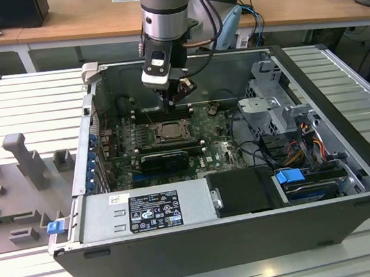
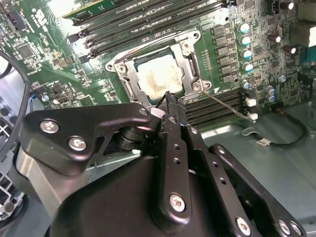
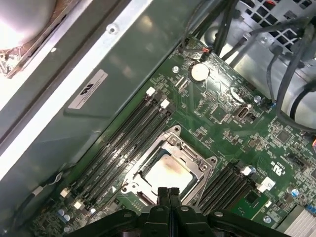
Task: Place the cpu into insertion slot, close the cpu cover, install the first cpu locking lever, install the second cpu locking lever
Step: 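Install the first cpu locking lever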
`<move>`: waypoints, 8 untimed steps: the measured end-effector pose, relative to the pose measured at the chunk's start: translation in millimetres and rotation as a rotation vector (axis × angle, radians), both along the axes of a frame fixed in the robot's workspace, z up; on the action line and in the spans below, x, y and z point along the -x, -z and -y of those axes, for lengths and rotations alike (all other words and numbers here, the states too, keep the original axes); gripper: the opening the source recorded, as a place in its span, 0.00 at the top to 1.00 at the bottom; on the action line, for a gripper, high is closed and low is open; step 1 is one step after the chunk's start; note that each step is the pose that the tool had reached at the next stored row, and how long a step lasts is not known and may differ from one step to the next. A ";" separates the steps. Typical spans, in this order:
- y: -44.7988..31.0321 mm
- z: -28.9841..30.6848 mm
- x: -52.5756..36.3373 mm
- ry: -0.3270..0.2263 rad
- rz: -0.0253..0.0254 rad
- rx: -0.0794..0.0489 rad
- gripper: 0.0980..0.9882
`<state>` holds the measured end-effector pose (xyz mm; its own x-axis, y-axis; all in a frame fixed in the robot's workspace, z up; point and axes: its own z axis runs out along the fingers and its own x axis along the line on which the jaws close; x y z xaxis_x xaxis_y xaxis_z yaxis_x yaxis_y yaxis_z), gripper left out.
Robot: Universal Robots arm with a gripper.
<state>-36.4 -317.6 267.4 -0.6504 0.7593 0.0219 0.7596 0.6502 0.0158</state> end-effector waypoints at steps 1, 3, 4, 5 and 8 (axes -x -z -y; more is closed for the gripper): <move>0.0 0.0 0.0 -0.009 0.0000 0.000 0.99; 0.0 0.0 0.0 -0.026 0.0000 0.000 0.99; 0.0 0.0 0.0 -0.039 0.0000 0.000 0.99; 0.0 0.0 0.0 -0.049 0.0000 0.000 0.99; 0.0 0.0 0.0 -0.077 0.0000 0.000 0.99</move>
